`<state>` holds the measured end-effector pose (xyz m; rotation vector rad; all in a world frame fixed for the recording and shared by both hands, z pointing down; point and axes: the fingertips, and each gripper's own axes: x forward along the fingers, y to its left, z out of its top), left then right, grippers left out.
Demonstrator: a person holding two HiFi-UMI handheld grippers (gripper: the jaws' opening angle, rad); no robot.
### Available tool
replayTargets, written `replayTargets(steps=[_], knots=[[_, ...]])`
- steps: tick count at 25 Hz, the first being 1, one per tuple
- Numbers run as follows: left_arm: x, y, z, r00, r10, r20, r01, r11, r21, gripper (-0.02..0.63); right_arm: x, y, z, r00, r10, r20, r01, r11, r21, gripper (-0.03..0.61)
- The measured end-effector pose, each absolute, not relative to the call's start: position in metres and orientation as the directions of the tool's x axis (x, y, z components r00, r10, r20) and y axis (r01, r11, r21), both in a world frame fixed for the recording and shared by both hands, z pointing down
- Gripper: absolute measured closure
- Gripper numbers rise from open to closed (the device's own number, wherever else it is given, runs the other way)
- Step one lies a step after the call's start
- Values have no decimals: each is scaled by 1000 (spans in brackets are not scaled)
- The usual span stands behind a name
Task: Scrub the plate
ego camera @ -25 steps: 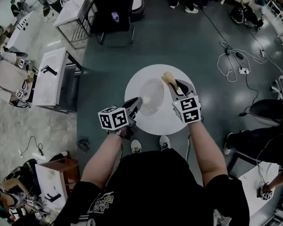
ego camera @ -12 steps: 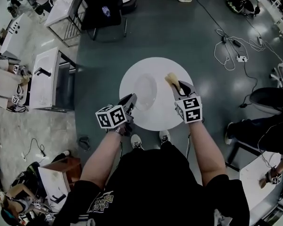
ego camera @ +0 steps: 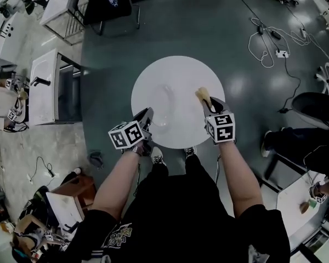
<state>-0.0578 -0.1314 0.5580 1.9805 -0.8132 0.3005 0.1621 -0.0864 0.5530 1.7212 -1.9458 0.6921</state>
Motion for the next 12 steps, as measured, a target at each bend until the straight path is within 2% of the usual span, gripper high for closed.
replayTargets(steps=[12], knots=[[-36, -141, 630, 691, -365, 624, -723, -364, 587, 592, 175, -93, 644, -129, -682, 720, -988, 30, -148, 483]])
